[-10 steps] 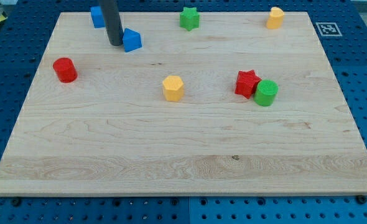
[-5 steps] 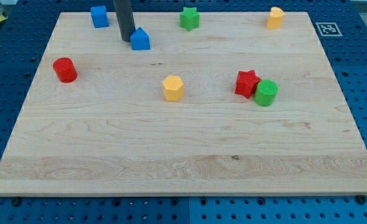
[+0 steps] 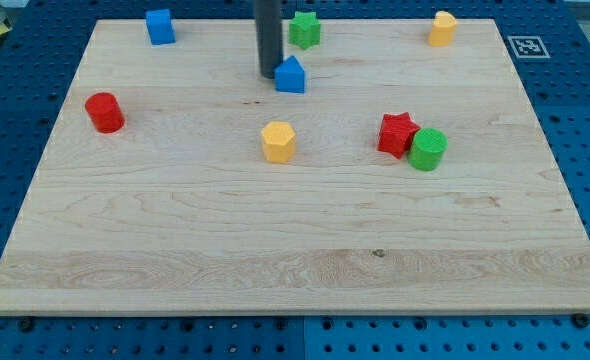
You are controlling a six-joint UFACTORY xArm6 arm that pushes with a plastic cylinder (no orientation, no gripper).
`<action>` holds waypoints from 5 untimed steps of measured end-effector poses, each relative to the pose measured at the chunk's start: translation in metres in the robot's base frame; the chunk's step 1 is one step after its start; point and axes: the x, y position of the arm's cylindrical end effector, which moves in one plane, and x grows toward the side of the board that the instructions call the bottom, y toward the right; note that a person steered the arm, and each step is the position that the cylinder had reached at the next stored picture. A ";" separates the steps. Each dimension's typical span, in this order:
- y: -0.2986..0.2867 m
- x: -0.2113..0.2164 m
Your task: Move the blue triangle closer to the red star
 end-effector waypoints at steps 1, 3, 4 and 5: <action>0.030 0.023; 0.091 0.053; 0.104 0.078; 0.115 0.103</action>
